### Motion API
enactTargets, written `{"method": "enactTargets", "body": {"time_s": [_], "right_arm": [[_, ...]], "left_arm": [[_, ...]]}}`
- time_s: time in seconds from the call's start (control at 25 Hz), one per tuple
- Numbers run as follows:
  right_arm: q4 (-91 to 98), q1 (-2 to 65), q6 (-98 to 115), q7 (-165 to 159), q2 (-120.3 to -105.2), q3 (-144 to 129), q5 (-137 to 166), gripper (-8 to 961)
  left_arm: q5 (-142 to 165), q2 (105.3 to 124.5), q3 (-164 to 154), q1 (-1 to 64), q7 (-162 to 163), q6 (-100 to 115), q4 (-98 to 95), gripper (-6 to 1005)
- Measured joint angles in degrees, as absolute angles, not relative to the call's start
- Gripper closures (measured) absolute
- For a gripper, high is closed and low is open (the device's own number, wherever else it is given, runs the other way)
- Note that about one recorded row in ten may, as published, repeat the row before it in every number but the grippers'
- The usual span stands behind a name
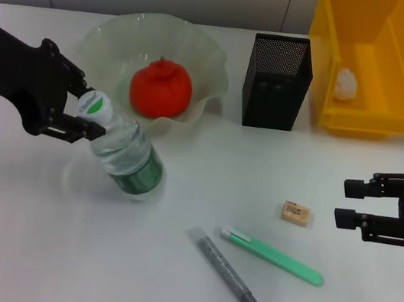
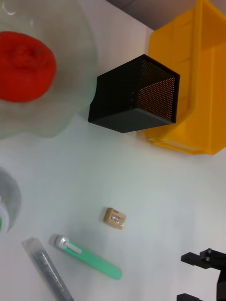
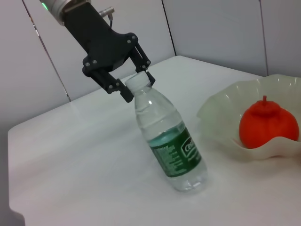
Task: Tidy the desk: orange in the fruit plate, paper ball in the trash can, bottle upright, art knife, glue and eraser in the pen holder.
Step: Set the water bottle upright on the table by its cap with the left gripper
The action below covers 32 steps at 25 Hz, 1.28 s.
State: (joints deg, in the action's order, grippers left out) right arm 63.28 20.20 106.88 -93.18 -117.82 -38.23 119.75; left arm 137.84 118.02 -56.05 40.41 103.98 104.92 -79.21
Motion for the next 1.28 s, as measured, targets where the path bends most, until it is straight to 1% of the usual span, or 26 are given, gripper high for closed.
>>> {"method": "enactTargets", "body": {"time_s": [0.52, 1.28], "right_arm": [[63.13, 20.39, 106.37, -93.13, -117.86, -38.39, 119.8, 409], [63.04, 20.39, 105.73, -93.07, -117.91, -38.67, 119.8, 409]], "left_arm": [[138.47, 118.3, -56.35, 41.78, 105.3, 105.56, -79.38, 565], [137.8, 118.49, -56.52, 41.59, 105.61, 105.04, -79.36, 565]]}}
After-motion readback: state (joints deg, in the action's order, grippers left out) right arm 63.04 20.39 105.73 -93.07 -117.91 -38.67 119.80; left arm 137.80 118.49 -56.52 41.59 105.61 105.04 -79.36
